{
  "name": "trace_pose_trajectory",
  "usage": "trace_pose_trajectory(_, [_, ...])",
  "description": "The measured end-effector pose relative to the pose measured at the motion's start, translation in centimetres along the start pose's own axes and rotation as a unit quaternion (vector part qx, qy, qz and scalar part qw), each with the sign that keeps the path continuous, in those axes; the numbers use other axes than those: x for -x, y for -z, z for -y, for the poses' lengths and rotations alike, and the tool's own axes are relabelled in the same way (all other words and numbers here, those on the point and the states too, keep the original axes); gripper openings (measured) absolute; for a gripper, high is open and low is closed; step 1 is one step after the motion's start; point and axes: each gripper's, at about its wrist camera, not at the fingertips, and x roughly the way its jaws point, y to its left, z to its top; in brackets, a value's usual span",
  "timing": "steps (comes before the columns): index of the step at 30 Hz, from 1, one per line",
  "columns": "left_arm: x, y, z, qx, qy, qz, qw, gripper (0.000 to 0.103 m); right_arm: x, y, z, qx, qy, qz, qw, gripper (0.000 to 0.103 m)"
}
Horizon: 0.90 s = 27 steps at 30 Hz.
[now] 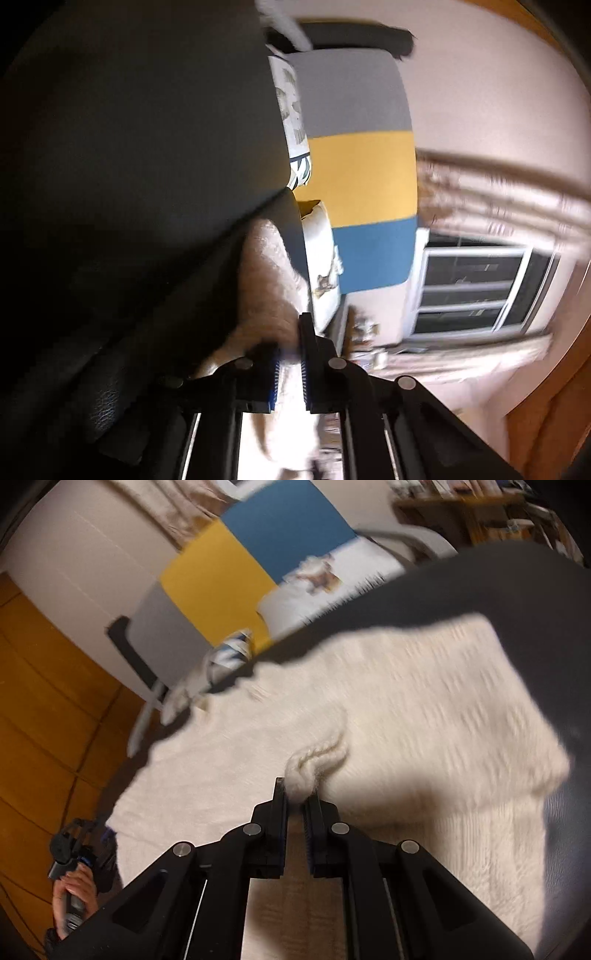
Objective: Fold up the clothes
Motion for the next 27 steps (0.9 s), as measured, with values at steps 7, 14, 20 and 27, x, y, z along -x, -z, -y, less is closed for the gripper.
trace_pose_trajectory(7, [0.5, -0.3, -2.7, 0.057, -0.03, -0.072, 0.9953, 0.021, -0.9, 1.1, 2.0, 0.001, 0.032, -0.034, 0.999, 0.01])
trace_pose_trajectory(14, [5.9, -0.7, 1.8, -0.033, -0.002, 0.005, 0.9994, 0.022, -0.7, 1.2, 3.7, -0.026, -0.005, -0.019, 0.999, 0.01])
trace_pose_trajectory(20, [-1.2, 0.1, 5.2, -0.136, -0.04, -0.051, 0.9886, 0.023, -0.6, 1.3, 5.7, -0.075, -0.058, -0.011, 0.995, 0.009])
trace_pose_trajectory(27, [-8.6, 2.3, 5.1, -0.24, -0.132, -0.093, 0.9572, 0.008, 0.3, 1.0, 7.2, -0.079, -0.052, -0.004, 0.996, 0.007])
